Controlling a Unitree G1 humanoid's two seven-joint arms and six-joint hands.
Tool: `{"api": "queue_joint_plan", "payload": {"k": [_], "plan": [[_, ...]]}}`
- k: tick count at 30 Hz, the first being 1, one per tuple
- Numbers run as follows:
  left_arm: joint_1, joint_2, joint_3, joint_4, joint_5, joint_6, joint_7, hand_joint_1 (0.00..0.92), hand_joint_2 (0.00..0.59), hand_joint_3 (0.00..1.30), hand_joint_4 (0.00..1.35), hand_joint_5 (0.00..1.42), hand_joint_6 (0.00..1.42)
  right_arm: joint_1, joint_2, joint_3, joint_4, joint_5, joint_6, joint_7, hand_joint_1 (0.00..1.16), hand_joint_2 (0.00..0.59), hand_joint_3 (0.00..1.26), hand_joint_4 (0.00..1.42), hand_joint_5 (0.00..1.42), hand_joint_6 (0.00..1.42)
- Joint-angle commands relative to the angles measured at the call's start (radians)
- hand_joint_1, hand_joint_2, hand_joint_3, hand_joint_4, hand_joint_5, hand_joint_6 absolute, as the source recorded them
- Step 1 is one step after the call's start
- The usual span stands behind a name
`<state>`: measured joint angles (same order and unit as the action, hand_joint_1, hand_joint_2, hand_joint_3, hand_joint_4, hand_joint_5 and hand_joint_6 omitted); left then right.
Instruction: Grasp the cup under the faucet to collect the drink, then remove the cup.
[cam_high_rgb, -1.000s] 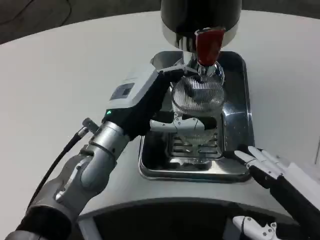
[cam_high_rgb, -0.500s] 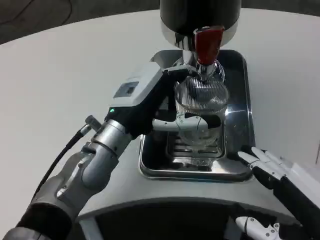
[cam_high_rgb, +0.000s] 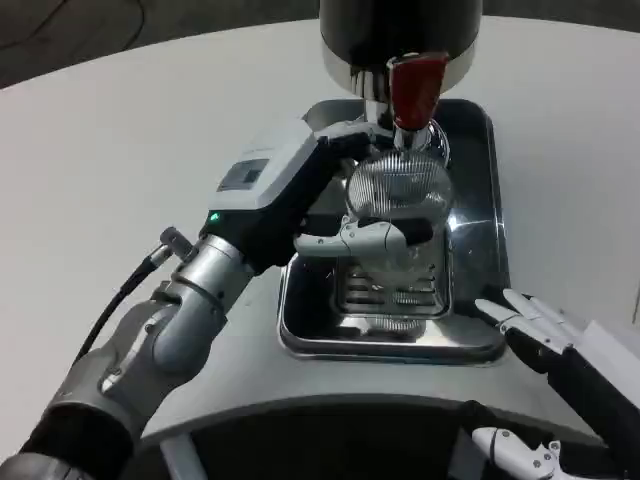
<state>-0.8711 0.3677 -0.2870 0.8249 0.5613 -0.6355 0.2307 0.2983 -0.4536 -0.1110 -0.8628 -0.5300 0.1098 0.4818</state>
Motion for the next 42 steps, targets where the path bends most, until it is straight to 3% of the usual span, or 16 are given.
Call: {"api": "queue_joint_plan", "payload": {"k": [1,6,13,25,32,38,42], "plan": [[0.011,0.013,-0.005,-0.004,0.004,-0.018,-0.002,0.167,0.053,0.32,0.15,0.30,0.35,-0.001,-0.011,-0.006,0.009,0.014,-0.001,0.003,0.34,0.416,0.11,0.00,0.00,0.00],[0.009,0.013,0.000,-0.002,-0.017,-0.050,-0.023,0.155,0.055,0.22,0.11,0.29,0.32,-0.007,-0.019,-0.004,0.013,0.018,0.005,0.003,0.34,0.416,0.11,0.00,0.00,0.00],[0.048,0.041,0.034,-0.070,-0.036,-0.096,-0.008,0.157,0.066,0.22,0.16,0.34,0.38,-0.017,-0.018,0.005,0.019,0.015,0.008,0.000,0.34,0.416,0.12,0.00,0.00,0.00],[0.211,0.116,0.131,-0.282,-0.100,-0.081,-0.066,0.180,0.080,0.31,0.27,0.44,0.45,-0.055,-0.020,0.028,0.040,0.010,0.022,0.002,0.34,0.416,0.13,0.00,0.00,0.00],[0.333,0.115,0.214,-0.443,-0.169,-0.071,-0.084,0.190,0.102,0.37,0.37,0.50,0.52,-0.066,-0.021,0.035,0.043,0.006,0.027,0.000,0.34,0.416,0.13,0.01,0.00,0.00],[0.438,0.111,0.284,-0.626,-0.337,-0.030,-0.182,0.148,0.126,0.40,0.42,0.53,0.54,-0.080,-0.022,0.038,0.044,0.003,0.035,-0.004,0.34,0.416,0.13,0.01,0.00,0.00],[0.476,0.127,0.310,-0.701,-0.491,0.030,-0.309,0.098,0.123,0.36,0.35,0.47,0.46,-0.085,-0.022,0.038,0.045,0.002,0.039,-0.006,0.34,0.416,0.13,0.02,0.00,0.00]]}}
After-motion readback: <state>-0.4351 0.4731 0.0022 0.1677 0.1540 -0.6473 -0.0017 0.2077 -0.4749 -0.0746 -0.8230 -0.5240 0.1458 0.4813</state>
